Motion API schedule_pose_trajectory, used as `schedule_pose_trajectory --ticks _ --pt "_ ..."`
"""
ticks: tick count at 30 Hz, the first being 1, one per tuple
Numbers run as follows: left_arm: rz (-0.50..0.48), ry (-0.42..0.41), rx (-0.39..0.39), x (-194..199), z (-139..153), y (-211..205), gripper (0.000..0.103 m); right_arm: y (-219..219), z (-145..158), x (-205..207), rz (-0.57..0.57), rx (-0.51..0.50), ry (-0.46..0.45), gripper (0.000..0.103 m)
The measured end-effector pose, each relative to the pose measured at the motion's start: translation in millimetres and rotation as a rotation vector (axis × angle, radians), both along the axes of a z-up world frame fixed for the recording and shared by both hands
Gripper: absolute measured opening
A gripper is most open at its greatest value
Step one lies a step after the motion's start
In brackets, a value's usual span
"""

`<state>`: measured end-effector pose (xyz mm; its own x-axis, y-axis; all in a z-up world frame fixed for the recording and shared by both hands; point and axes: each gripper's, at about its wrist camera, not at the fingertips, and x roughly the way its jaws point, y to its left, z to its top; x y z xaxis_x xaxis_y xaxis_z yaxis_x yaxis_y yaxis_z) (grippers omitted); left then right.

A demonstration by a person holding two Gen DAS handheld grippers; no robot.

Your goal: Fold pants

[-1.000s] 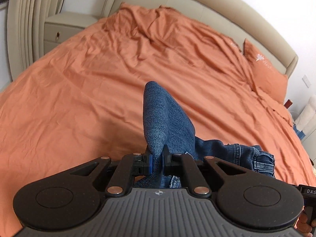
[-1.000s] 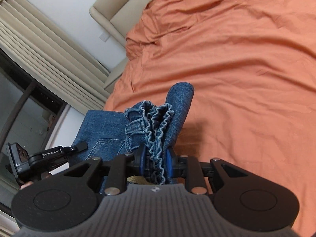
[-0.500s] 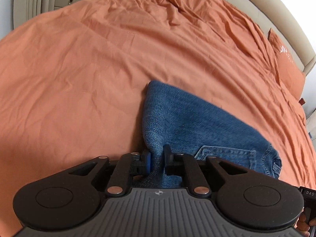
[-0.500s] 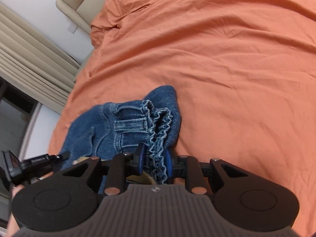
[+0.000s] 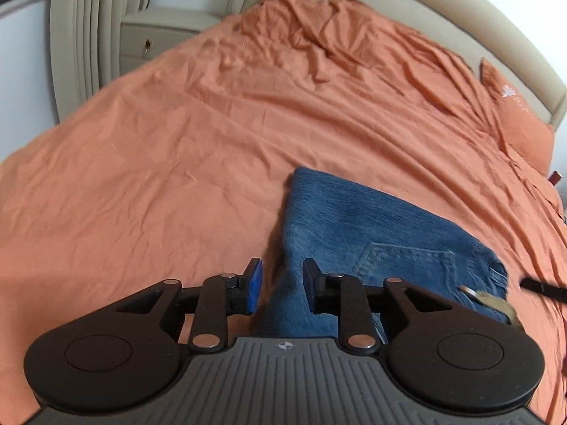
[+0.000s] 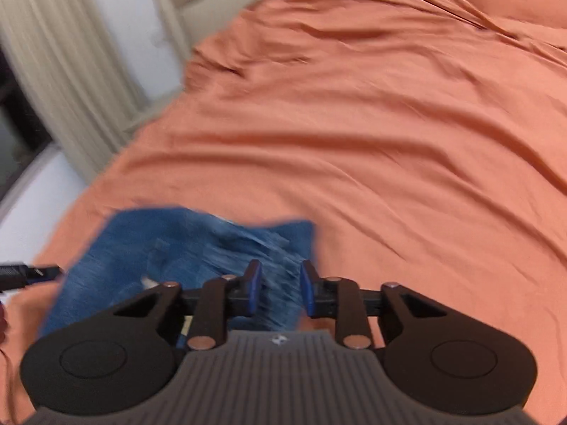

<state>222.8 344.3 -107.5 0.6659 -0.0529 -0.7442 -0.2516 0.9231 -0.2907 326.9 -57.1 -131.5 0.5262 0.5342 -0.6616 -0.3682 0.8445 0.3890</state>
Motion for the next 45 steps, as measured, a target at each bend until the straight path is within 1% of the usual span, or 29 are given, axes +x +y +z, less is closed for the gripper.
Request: schedule_pose_trajectory --ticks 1,3,6,7,8,10,11,12,13,14,16,18,19,21,23,25,27,28,30,31,33,36,37,38,39,40,43,45 --pt "-0.007 -0.001 0.007 -3 3 -3 0.028 7 5 1 0.026 0.003 -0.015 0.018" --pt "-0.030 -0.006 0.029 -12 8 -10 0.028 27 7 5 0.069 -0.034 -0.040 0.018" --pt "-0.064 -0.007 0.056 -23 13 -21 0.028 49 -13 22 0.077 -0.118 -0.009 0.017" --pt "-0.075 -0.008 0.053 -26 14 -24 0.028 54 -22 27 0.064 -0.175 -0.002 0.010" --pt "-0.082 -0.007 0.052 -30 13 -25 0.028 56 -30 32 0.057 -0.204 0.014 0.010" --pt "-0.088 -0.004 0.062 -35 12 -28 0.028 52 -35 39 0.026 -0.182 0.061 0.010" --pt "-0.088 -0.002 0.067 -36 10 -29 0.028 52 -31 41 0.018 -0.181 0.074 0.010" --pt "-0.085 0.000 0.064 -39 8 -30 0.028 53 -26 38 0.017 -0.193 0.068 0.010" --pt "-0.085 -0.001 0.055 -40 5 -30 0.028 54 -17 32 0.022 -0.206 0.040 0.011" --pt "-0.084 0.000 0.046 -42 2 -30 0.028 56 -7 22 0.035 -0.208 0.004 0.017" --pt "-0.082 0.018 0.040 -43 -7 -31 0.028 58 11 -3 0.077 -0.182 -0.067 0.018" --pt "-0.083 0.043 0.063 -44 -17 -34 0.028 61 23 -32 0.123 -0.158 -0.118 0.019" --pt "-0.085 0.058 0.084 -45 -21 -35 0.028 64 25 -47 0.146 -0.156 -0.135 0.022" --pt "-0.096 0.085 0.131 -45 -28 -39 0.028 71 21 -70 0.178 -0.182 -0.157 0.023" --pt "-0.096 0.102 0.142 -46 -33 -41 0.028 76 8 -84 0.176 -0.237 -0.162 0.027" --pt "-0.094 0.119 0.144 -47 -39 -42 0.028 74 -9 -88 0.158 -0.253 -0.131 0.028" --pt "-0.102 0.121 0.173 -46 -45 -46 0.028 69 -26 -84 0.140 -0.250 -0.086 0.029" --pt "-0.096 0.124 0.182 -45 -48 -49 0.028 68 -31 -82 0.142 -0.253 -0.079 0.029" --pt "-0.094 0.131 0.216 -43 -48 -55 0.028 72 -34 -82 0.166 -0.290 -0.099 0.029" --pt "-0.092 0.138 0.231 -42 -46 -58 0.028 74 -33 -81 0.172 -0.305 -0.099 0.029" --pt "-0.080 0.147 0.243 -40 -39 -59 0.032 75 -29 -76 0.167 -0.305 -0.063 0.029" --pt "-0.040 0.132 0.195 -49 -22 -51 0.033 68 -9 -66 0.135 -0.260 0.009 0.032" --pt "-0.021 0.111 0.178 -57 -15 -47 0.033 65 0 -67 0.126 -0.239 0.004 0.040" --pt "-0.003 0.082 0.170 -66 -7 -43 0.033 59 10 -71 0.122 -0.215 -0.018 0.055" --pt "0.013 0.050 0.168 -75 2 -40 0.033 54 20 -79 0.124 -0.192 -0.049 0.059" --pt "0.028 0.024 0.172 -85 11 -36 0.034 48 30 -86 0.128 -0.174 -0.078 0.062" --pt "0.083 -0.049 0.203 -116 38 -26 0.034 31 57 -111 0.134 -0.140 -0.141 0.064" --pt "0.119 -0.111 0.200 -138 59 -23 0.034 17 76 -126 0.123 -0.108 -0.181 0.069"
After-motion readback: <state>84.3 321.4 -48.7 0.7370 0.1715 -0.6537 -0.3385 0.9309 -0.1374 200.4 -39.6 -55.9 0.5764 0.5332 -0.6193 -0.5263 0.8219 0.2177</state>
